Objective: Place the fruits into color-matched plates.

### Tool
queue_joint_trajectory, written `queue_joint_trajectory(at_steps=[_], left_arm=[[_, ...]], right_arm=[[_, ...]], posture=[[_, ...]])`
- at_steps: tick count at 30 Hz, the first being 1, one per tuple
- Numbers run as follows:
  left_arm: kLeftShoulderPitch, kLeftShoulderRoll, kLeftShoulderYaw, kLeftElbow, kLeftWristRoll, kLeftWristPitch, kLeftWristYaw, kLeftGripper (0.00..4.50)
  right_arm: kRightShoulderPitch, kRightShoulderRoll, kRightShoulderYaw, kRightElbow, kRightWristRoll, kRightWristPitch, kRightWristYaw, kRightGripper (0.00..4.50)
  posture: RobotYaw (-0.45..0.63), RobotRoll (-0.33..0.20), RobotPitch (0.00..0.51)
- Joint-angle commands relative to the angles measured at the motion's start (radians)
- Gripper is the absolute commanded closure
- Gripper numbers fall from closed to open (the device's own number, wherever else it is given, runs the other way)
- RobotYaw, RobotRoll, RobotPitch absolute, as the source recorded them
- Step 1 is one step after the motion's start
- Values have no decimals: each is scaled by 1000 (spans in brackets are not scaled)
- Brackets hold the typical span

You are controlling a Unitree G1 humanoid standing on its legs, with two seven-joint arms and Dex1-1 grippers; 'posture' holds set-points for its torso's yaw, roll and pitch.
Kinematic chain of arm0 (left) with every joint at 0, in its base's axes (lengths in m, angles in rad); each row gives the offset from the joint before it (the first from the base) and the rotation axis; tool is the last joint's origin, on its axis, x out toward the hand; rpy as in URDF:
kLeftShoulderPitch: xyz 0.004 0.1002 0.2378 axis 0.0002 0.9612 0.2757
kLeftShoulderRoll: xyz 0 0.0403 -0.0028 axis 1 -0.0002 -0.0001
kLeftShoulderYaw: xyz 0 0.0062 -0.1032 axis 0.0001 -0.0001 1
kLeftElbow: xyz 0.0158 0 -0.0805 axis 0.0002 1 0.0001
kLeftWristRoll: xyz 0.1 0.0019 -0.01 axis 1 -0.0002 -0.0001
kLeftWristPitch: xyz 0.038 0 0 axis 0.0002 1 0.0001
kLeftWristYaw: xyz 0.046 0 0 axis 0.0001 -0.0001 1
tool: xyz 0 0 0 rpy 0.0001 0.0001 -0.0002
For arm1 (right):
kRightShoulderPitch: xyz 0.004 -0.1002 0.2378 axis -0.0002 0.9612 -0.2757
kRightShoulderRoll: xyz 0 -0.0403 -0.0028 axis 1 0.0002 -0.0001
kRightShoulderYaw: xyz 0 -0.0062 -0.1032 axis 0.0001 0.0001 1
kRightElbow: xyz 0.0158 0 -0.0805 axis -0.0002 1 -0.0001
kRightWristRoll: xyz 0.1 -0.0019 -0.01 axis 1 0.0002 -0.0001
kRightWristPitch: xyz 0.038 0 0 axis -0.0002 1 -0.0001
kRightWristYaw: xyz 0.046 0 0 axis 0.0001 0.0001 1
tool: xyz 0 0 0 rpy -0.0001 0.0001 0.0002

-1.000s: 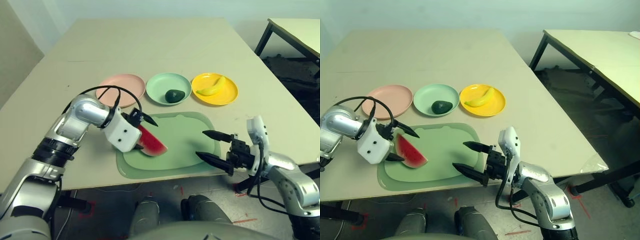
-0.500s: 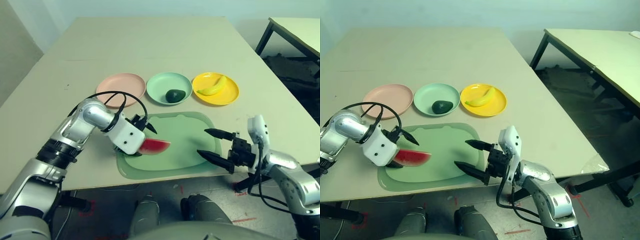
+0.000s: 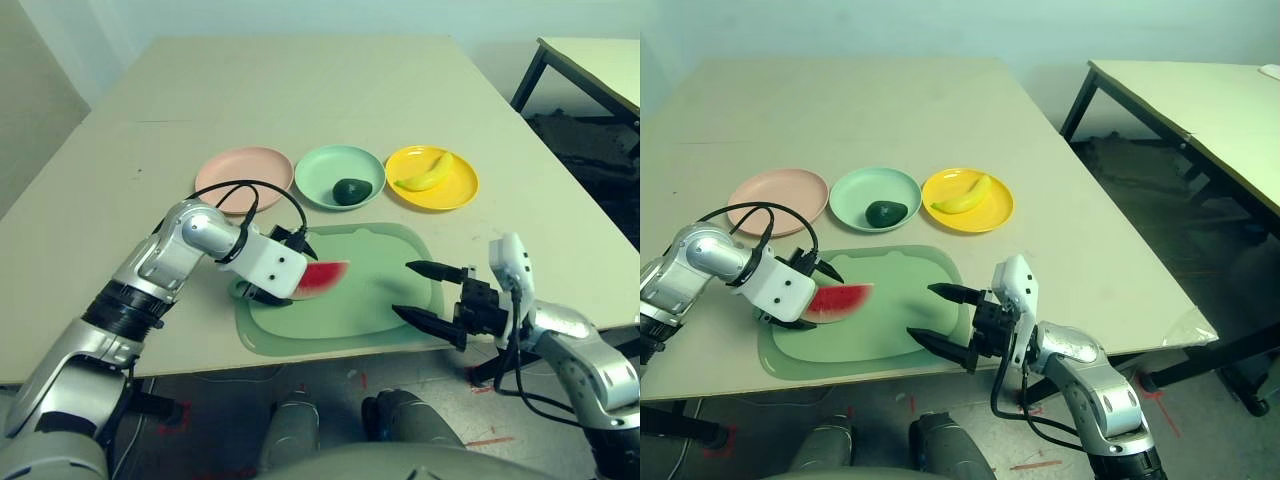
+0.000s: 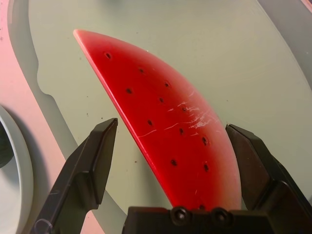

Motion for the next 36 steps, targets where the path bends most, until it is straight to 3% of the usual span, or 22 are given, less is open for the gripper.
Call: queue_joint_trajectory(at_steps=[1,6,7,23,29,36], left_arm=[[14,-9,-38,5,11,22,-11,593],[12,-4,-47,16,14,28,-18,2288],[12,-4,-48,18,14,27,-17,2353],[-14,-11,3,82,-26,31,26,2353],[-123,-1,65,290,-24,5,105,2353],[-308,-17,69,675,81,-73,286,2353]], right_arm=[[6,-6,12,-4,8,-7,-10,0],[1,-6,12,-7,11,-6,-14,0],[0,-5,12,-9,12,-5,-15,0],[-15,-16,45,13,-28,-81,17,0],[-21,-8,80,38,-50,-181,56,0],[-54,33,103,69,-61,-261,45,0]], posture=[[-31,0,83],[-31,0,83],[-31,0,83],[-19,0,79],[-12,0,78],[-17,0,76]])
